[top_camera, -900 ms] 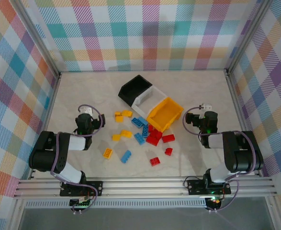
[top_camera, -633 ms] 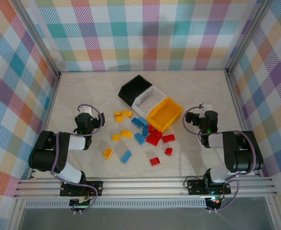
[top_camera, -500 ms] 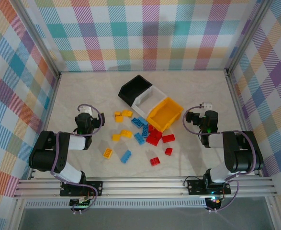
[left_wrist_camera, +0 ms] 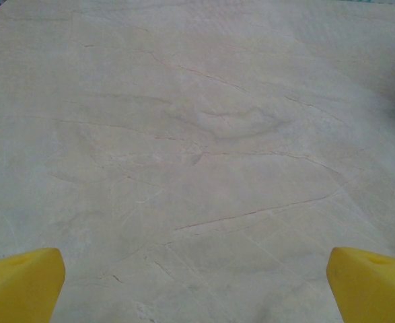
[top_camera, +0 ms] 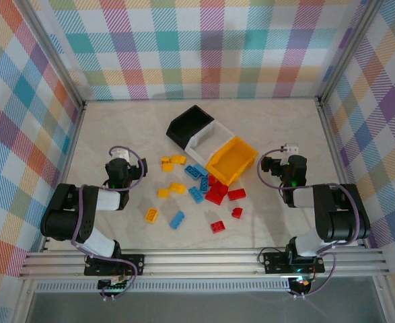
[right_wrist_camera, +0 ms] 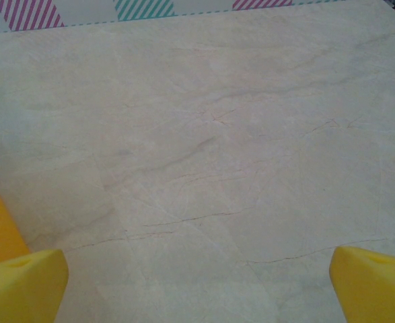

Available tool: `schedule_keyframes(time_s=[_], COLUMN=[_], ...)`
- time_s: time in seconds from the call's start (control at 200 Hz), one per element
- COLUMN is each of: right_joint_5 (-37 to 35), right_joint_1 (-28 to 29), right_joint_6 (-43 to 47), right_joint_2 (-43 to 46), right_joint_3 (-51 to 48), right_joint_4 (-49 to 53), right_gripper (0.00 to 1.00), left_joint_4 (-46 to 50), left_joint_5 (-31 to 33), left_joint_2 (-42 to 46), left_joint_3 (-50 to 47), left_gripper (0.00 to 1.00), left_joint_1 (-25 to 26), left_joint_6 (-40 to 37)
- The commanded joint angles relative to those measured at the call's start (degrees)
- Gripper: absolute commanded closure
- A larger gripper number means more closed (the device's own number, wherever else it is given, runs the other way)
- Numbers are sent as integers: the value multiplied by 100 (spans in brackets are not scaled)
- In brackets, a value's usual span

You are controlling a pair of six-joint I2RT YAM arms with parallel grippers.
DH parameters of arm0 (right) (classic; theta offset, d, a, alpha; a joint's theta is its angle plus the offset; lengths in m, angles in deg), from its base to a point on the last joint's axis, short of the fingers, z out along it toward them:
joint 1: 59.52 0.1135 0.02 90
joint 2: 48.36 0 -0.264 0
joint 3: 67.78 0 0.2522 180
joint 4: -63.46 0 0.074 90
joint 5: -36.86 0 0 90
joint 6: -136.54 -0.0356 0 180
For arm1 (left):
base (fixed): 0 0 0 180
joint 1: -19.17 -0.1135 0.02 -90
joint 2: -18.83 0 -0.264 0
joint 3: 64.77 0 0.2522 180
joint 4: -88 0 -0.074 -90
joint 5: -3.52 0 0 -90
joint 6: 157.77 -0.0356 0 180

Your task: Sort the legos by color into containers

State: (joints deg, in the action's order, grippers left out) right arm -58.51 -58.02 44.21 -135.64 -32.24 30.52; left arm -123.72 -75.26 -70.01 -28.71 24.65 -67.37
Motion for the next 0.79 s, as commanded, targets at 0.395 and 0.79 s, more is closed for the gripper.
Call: schedule_keyframes(time_s=[0.395,0.79], right_joint_5=[80,-478], right_joint_1=[-32,-83], right_joint_6=[38,-256], right_joint_2=[-43,638], right_joint_3=[133,593], right_joint_4=[-139,1303], right_gripper=[0,0], left_joint_4=[-181,2404], left_joint_5=[41,1404], left_joint_2=[-62,782], left_joint_3=[103,1118], left_gripper=[0,0], left_joint_1=[-74,-47], left_joint_6=[-45,616])
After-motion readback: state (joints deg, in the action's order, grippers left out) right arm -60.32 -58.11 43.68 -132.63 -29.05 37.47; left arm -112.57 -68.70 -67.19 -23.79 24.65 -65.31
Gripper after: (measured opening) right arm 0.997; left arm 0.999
